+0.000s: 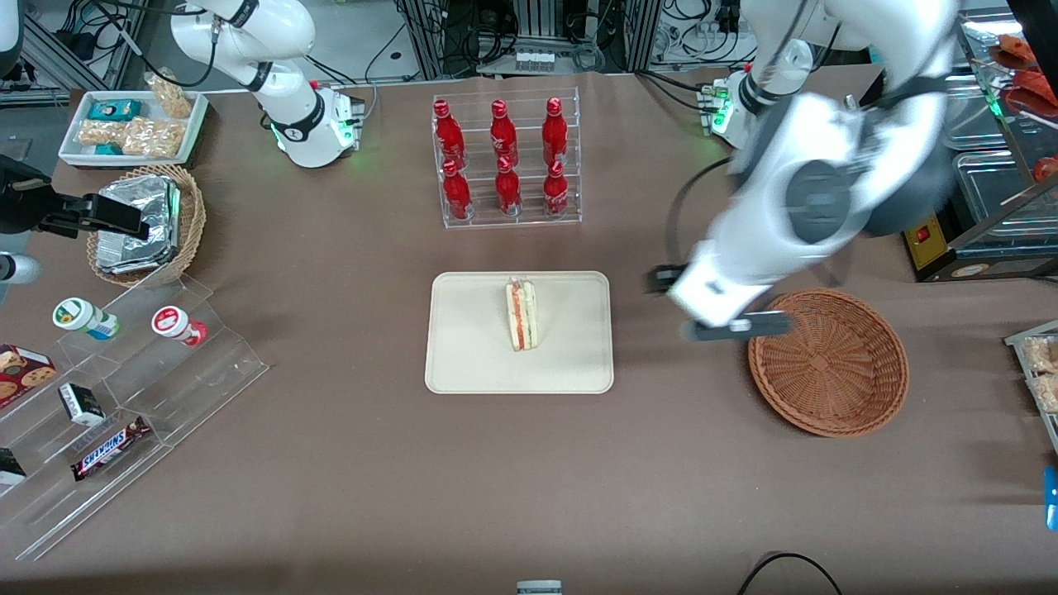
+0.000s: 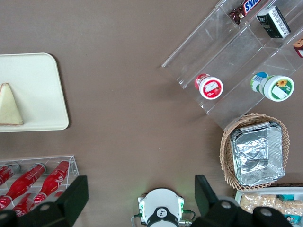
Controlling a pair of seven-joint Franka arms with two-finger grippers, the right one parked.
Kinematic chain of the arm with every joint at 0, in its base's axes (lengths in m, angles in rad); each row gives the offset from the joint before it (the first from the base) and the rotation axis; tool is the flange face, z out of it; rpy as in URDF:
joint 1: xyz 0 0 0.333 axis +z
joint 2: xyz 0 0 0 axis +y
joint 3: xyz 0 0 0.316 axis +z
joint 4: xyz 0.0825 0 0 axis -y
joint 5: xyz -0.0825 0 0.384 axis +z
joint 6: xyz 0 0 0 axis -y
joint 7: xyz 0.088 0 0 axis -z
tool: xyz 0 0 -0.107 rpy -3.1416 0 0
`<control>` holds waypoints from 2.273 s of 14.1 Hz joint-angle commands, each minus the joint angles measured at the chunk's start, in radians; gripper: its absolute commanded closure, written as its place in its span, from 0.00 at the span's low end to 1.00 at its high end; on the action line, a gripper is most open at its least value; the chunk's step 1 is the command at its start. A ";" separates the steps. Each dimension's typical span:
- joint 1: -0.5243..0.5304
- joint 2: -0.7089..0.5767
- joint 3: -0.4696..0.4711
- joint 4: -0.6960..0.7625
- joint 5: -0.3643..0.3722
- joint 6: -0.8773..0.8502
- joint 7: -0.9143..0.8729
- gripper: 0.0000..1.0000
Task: Place sandwich from basket to tray
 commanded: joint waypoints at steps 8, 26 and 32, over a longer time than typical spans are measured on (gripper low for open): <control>0.309 -0.148 -0.010 -0.037 0.121 -0.247 0.344 0.00; 0.331 -0.159 -0.019 0.063 0.114 -0.365 0.262 0.00; 0.552 -0.182 -0.222 0.048 0.116 -0.348 0.268 0.00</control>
